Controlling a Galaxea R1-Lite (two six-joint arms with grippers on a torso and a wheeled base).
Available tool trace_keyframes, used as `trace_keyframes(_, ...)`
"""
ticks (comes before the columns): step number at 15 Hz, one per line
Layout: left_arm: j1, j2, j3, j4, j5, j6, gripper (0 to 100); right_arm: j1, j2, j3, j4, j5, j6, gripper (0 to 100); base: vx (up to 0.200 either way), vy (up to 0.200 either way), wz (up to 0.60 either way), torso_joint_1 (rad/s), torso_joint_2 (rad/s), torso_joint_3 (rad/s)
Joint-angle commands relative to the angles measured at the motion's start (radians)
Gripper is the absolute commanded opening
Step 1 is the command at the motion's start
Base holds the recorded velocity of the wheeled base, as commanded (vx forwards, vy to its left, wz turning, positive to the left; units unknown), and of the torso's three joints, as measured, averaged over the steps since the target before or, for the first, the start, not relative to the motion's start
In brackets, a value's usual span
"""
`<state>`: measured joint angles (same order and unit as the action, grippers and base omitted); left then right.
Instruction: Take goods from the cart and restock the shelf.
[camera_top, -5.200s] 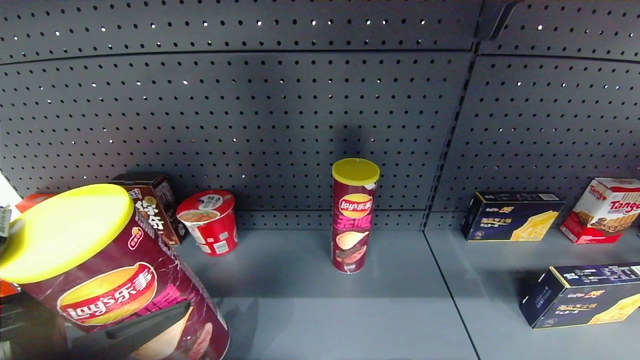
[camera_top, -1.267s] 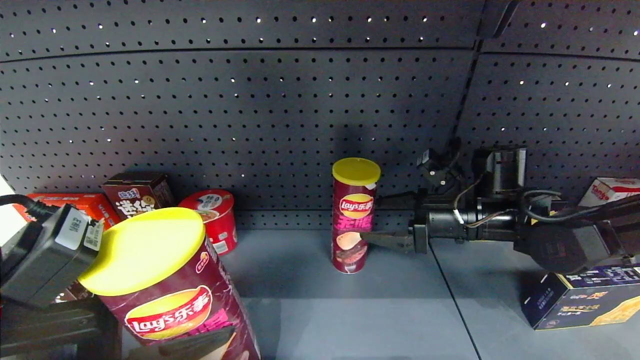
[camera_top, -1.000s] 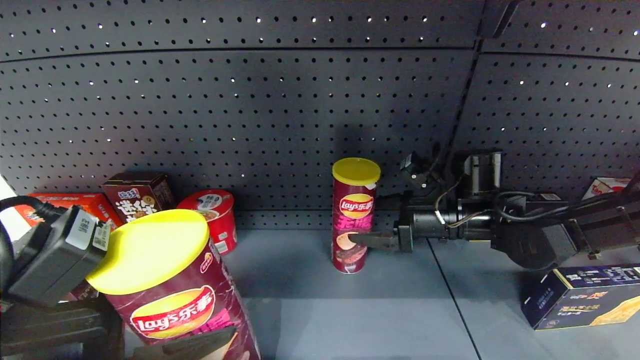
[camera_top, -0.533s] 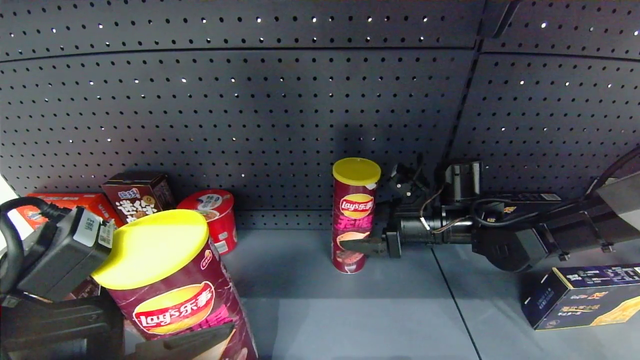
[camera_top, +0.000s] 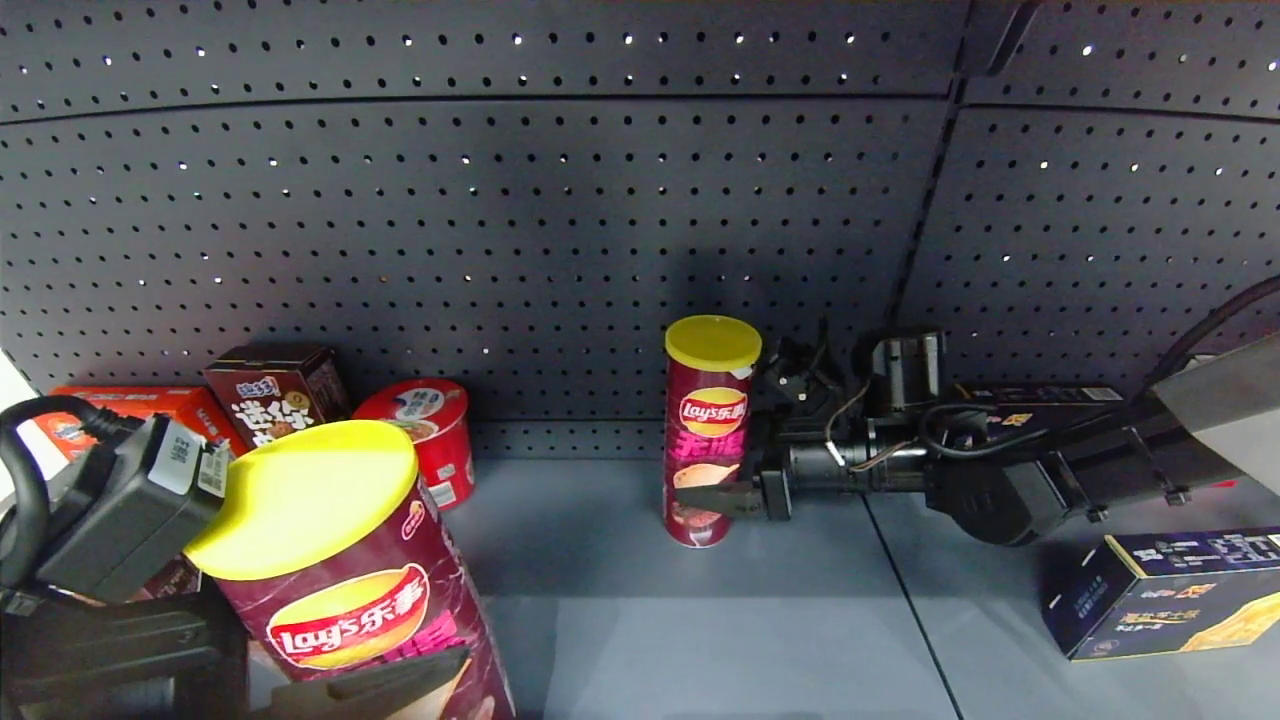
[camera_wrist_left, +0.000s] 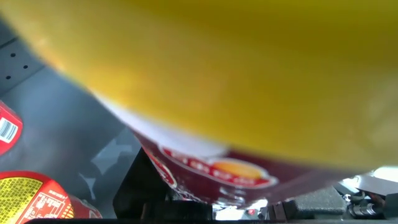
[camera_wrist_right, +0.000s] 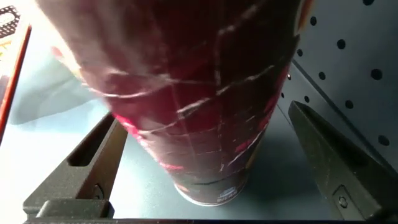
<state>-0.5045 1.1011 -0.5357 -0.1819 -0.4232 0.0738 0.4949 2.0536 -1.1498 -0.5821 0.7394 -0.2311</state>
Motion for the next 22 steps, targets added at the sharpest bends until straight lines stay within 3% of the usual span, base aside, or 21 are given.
trace_keyframes(1,0.001,-0.001,0.0,-0.001,0.0,0.0,0,0.001,0.008,-0.007,-0.001,0.0,0.001,100,0.0,0.0,0.0,0.0,0.0,0.0)
trace_keyframes(3,0.009,-0.001,0.002,0.001,0.0,0.0,0,0.002,0.02,-0.011,-0.012,0.005,0.001,100,0.0,0.0,0.0,0.0,0.0,0.0)
trace_keyframes(4,0.014,-0.001,0.002,-0.001,0.0,0.0,0,0.002,0.025,-0.013,-0.019,0.011,0.003,0,0.0,0.0,0.0,0.0,0.0,0.0)
trace_keyframes(10,0.015,-0.004,0.011,0.001,0.001,0.0,0,0.03,-0.018,0.025,-0.021,0.003,0.004,0,0.0,0.0,0.0,0.0,0.0,0.0)
trace_keyframes(17,0.014,-0.036,0.071,0.001,0.001,0.0,0,0.096,-0.247,0.272,-0.015,-0.038,0.009,0,0.0,0.0,0.0,0.0,0.0,0.0)
trace_keyframes(22,0.015,-0.041,0.069,0.001,0.004,0.0,0,0.116,-0.303,0.39,-0.108,-0.078,0.01,0,0.0,0.0,0.0,0.0,0.0,0.0)
